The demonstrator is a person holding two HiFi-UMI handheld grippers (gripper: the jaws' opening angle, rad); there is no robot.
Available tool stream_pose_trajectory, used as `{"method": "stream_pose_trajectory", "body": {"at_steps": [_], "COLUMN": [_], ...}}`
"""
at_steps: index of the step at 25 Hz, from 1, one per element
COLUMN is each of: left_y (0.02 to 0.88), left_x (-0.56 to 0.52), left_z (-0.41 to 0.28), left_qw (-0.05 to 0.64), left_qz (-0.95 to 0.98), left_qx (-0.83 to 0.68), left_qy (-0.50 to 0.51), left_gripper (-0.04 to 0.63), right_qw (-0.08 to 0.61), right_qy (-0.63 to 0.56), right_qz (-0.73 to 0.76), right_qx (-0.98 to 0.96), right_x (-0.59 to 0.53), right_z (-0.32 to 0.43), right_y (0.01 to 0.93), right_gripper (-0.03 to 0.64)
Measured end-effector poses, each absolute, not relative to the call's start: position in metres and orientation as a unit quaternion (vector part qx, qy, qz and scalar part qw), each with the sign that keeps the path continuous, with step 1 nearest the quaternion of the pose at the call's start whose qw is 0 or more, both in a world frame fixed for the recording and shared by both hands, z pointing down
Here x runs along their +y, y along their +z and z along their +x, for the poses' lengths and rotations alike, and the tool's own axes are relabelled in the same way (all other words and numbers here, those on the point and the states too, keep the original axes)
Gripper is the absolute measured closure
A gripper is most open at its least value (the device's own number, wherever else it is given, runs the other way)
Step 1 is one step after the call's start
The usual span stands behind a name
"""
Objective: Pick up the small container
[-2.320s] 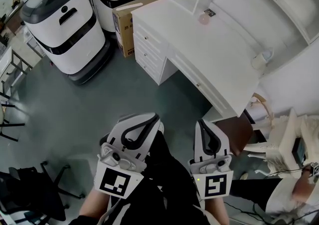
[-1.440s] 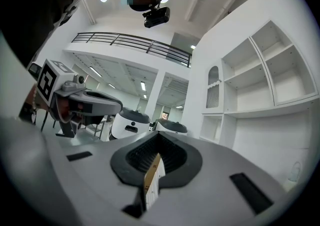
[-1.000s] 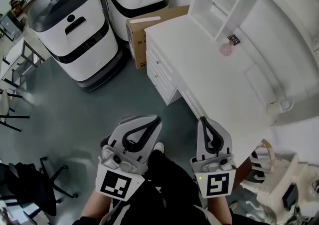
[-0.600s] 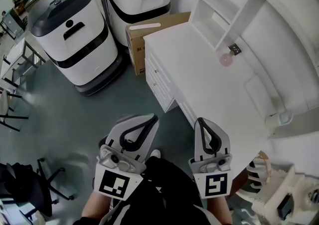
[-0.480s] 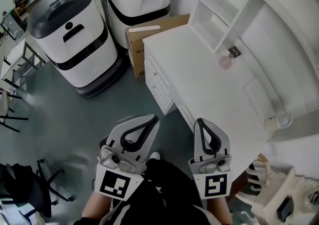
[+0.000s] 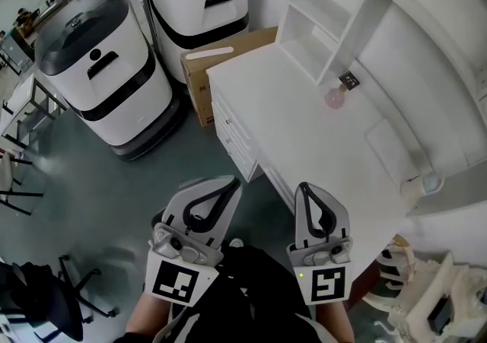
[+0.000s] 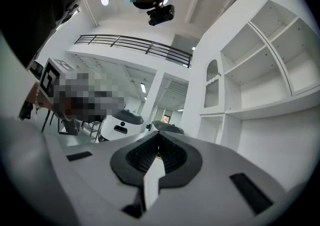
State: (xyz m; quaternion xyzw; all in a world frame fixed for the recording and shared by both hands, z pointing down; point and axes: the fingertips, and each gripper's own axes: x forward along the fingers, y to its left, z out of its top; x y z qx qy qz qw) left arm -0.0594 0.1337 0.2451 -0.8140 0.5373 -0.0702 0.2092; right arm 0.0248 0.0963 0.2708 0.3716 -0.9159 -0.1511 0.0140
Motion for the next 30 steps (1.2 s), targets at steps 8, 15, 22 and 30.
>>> {"method": "stream_pose_trajectory", "body": {"at_steps": [8, 15, 22, 30], "left_y": [0.246, 0.244, 0.244, 0.24], "left_x": [0.123, 0.103, 0.068, 0.014], "left_z": [-0.04, -0.033, -0.035, -0.018], "left_qw": [0.212, 0.217, 0.203, 0.214], "left_qz": [-0.832, -0.846, -0.866, -0.888], "left_qx": [0.508, 0.485, 0.456, 0.407], "left_qy": [-0.065, -0.05, -0.036, -0.025], "left_gripper": [0.596, 0.595, 0.595, 0.595], "right_qw": [0.02, 0.031, 0.037, 0.061], "right_qy": [-0.151, -0.168, -0.17, -0.175], "right_qz": [0.404, 0.436, 0.476, 0.513], "right_qx": [-0.902, -0.884, -0.862, -0.838], "right_x": [0.092, 0.079, 0.058, 0.018], "right_z": [0.047, 0.061, 0.071, 0.082], "right_y": [0.272, 0.271, 0.267, 0.268], "right_gripper": [0.615, 0.615, 0.615, 0.615]}}
